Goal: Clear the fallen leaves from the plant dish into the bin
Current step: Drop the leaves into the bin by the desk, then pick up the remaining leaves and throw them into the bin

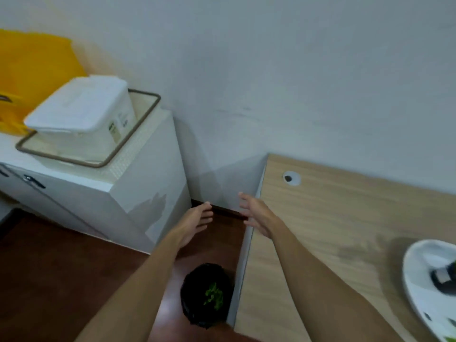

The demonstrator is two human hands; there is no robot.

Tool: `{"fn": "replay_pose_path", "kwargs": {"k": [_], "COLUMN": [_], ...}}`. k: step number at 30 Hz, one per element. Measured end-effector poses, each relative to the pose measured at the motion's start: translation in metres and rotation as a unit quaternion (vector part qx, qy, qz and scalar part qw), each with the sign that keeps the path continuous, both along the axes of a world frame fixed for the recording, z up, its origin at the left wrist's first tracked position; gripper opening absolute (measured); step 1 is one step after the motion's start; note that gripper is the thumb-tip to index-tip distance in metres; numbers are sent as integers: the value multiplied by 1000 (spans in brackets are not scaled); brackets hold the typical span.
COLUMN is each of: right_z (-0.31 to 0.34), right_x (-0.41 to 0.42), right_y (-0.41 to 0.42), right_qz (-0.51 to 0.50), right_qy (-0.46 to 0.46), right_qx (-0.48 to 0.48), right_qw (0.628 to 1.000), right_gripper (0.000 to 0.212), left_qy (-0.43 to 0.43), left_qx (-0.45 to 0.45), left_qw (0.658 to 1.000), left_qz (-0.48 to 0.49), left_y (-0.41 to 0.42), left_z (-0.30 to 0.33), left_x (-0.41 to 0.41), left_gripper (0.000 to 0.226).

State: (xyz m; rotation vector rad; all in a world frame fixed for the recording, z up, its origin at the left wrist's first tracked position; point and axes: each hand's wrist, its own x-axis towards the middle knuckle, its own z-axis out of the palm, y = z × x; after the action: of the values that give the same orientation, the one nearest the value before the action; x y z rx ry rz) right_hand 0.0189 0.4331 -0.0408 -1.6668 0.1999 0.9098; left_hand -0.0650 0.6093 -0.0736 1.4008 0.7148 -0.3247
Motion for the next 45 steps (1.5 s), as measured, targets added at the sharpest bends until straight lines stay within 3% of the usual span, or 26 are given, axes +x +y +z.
{"fn": "replay_pose_path", "kwargs": {"k": [7,14,19,22,25,29,33,40,45], "right_z": [67,85,74,70,64,45,29,19,7], "right_x": [8,-10,-20,-33,-47,-75,-105,-109,-88], "right_y": [-127,-263,-359,-405,-439,-483,-523,-577,-610], "right_qz": [-9,-43,-85,-115,-120,-127,-134,-144,-75], "right_qy": [-72,-88,-124,-91,-46,-30,-44,-38,-20], "right_qx": [-19,-46,-78,-83,-90,-130,-173,-194,-220], "right_qw": [997,994,986,986,988,983,975,970,972], "right_gripper": [45,29,14,13,30,26,17,30,21], "left_qy": [-41,-64,-76,-79,-93,-111,-111,-68,-59], "left_qx": [48,75,65,76,113,149,156,147,157], "left_qw": [996,991,982,972,957,943,943,946,970], "left_qz": [-55,-85,-160,-208,-249,-275,-273,-282,-176], "left_y": [-106,-243,-343,-391,-424,-455,-476,-510,-530], "left_z": [75,99,92,86,76,54,40,18,6], "left_x": [29,45,48,39,31,12,-3,-10,-12], "left_gripper": [40,33,30,22,16,18,17,34,20]}}
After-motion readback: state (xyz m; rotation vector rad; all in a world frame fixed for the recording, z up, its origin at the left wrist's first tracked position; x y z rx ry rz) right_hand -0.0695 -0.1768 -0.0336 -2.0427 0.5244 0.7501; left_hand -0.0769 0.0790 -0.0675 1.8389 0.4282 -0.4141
